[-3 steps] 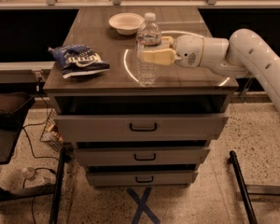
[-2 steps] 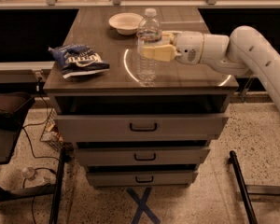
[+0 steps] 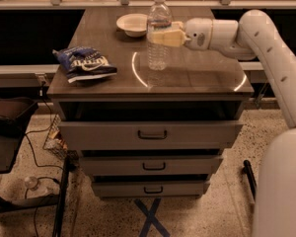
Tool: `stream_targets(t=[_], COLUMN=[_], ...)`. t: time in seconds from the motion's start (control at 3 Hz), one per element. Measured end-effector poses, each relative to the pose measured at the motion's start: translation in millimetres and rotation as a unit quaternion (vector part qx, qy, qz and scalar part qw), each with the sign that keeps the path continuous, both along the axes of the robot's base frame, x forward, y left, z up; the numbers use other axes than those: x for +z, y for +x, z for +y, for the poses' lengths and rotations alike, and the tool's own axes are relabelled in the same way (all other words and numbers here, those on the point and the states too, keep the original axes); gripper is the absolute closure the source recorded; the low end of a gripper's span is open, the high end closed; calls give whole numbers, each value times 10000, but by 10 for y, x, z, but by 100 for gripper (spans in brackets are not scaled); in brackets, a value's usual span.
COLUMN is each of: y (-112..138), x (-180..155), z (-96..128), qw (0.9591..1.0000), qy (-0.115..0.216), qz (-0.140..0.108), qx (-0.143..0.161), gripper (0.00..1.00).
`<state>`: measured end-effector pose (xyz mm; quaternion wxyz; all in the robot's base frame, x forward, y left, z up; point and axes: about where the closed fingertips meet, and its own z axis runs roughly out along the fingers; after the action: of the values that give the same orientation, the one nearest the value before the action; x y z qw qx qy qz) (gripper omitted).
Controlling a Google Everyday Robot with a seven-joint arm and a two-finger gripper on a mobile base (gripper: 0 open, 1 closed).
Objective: Move water bottle near paper bowl
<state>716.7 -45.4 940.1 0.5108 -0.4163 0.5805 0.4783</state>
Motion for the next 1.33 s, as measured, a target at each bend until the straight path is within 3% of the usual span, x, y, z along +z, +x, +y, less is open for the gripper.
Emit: stream_targets(t=[0.33,1.0,1.33], y=[325,711,913], x=[24,258,230], z=[-112,-342,-259], qw=[9999,9971,9935], qy=[-13,59,18], qz=[63,-302,-457], qx=[-122,-694,-1042], gripper=[100,100,100])
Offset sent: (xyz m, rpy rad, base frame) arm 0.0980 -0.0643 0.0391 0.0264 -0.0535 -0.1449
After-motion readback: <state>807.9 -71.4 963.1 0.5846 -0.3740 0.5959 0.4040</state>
